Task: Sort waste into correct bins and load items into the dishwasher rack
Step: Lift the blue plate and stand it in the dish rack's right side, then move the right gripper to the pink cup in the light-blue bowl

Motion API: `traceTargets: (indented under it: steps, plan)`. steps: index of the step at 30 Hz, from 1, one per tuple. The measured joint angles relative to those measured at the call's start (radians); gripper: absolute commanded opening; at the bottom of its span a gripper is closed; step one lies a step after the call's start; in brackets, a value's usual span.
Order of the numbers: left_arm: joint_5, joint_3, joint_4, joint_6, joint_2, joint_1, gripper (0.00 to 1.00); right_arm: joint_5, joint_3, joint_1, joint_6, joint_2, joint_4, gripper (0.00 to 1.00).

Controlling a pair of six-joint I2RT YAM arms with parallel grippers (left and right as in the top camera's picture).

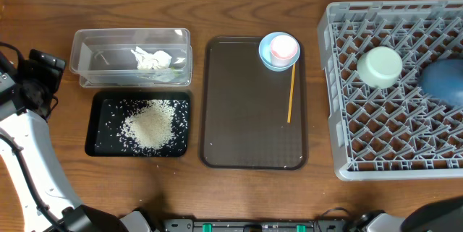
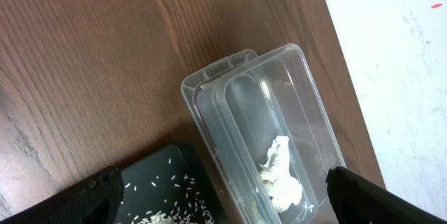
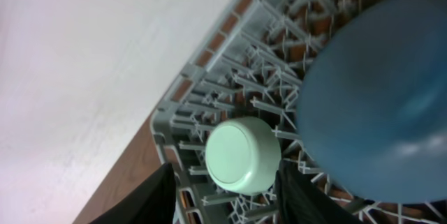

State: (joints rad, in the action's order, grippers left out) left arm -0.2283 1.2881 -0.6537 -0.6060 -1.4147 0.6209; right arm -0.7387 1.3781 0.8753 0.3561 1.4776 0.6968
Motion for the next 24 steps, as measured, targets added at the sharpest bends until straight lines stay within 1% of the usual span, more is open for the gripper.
traceTargets:
  steps: [6, 10, 11, 13, 15, 16, 19, 21, 24]
  plan:
    - [0.000, 0.000, 0.000, 0.000, 0.000, 0.000, 0.95, 0.072, 0.000, -0.008, 0.032, -0.132, -0.006, 0.40]
    - [0.000, 0.000, 0.001, 0.000, 0.000, 0.000, 0.95, 0.122, 0.000, -0.056, 0.037, -0.162, -0.003, 0.46]
    - [0.000, 0.000, 0.000, 0.000, 0.000, 0.000, 0.95, 0.128, 0.000, -0.068, 0.039, -0.162, 0.000, 0.51]
    - [0.000, 0.000, 0.000, 0.000, 0.000, 0.000, 0.95, 0.139, 0.000, -0.105, 0.039, -0.159, 0.005, 0.67]
    - [0.000, 0.000, 0.000, 0.000, 0.000, 0.000, 0.95, 0.141, 0.000, -0.158, 0.028, -0.159, 0.006, 0.93]
    - [0.000, 0.000, 0.000, 0.000, 0.000, 0.000, 0.95, 0.138, 0.000, -0.191, 0.021, -0.159, 0.005, 0.99]
    - [0.000, 0.000, 0.000, 0.000, 0.000, 0.000, 0.95, 0.099, 0.000, -0.311, 0.002, -0.158, -0.006, 0.99]
    - [0.000, 0.000, 0.000, 0.000, 0.000, 0.000, 0.95, 0.064, 0.000, -0.414, -0.017, -0.158, -0.022, 0.99]
    - [0.000, 0.000, 0.000, 0.000, 0.000, 0.000, 0.95, 0.063, 0.000, -0.584, -0.054, -0.158, -0.028, 0.99]
